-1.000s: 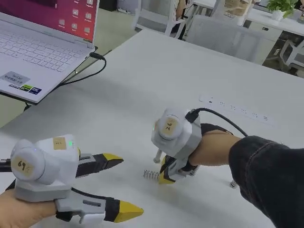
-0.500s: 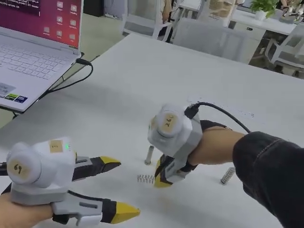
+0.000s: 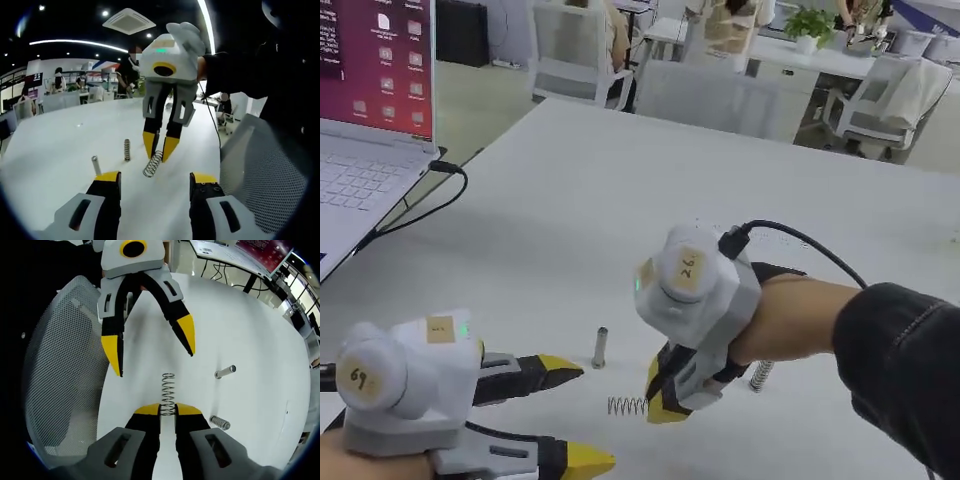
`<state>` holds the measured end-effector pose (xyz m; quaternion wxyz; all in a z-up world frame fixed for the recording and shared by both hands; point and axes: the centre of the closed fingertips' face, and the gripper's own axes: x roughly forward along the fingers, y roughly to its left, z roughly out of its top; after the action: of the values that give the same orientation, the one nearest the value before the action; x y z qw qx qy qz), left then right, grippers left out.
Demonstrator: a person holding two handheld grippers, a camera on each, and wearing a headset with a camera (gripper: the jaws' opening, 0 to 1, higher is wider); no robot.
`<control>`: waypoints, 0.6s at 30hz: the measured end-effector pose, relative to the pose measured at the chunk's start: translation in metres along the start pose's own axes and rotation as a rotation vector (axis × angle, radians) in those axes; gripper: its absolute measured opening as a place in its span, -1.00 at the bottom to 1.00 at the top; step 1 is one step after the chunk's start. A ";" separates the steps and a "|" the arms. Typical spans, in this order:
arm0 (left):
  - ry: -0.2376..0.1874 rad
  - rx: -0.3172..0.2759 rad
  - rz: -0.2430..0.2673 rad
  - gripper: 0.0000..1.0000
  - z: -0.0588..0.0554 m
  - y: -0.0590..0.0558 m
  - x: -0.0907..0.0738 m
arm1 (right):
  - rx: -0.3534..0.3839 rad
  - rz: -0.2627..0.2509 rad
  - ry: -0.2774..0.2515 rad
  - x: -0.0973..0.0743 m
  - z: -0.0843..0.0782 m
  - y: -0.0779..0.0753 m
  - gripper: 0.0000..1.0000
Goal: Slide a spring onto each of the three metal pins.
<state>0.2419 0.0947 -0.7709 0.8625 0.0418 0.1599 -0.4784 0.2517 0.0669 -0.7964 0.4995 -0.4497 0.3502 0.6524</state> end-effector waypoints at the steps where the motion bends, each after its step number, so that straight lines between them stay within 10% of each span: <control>1: 0.001 0.006 -0.007 -0.14 0.001 -0.001 0.001 | 0.001 0.000 -0.004 -0.001 0.000 0.001 -0.84; 18: 0.007 0.038 -0.088 -0.80 0.002 -0.020 0.009 | -0.065 0.021 -0.040 -0.008 0.006 0.021 -0.84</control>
<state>0.2304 0.0763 -0.7701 0.8390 0.0528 0.1554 -0.5189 0.2304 0.0639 -0.7871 0.4847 -0.4489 0.3232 0.6776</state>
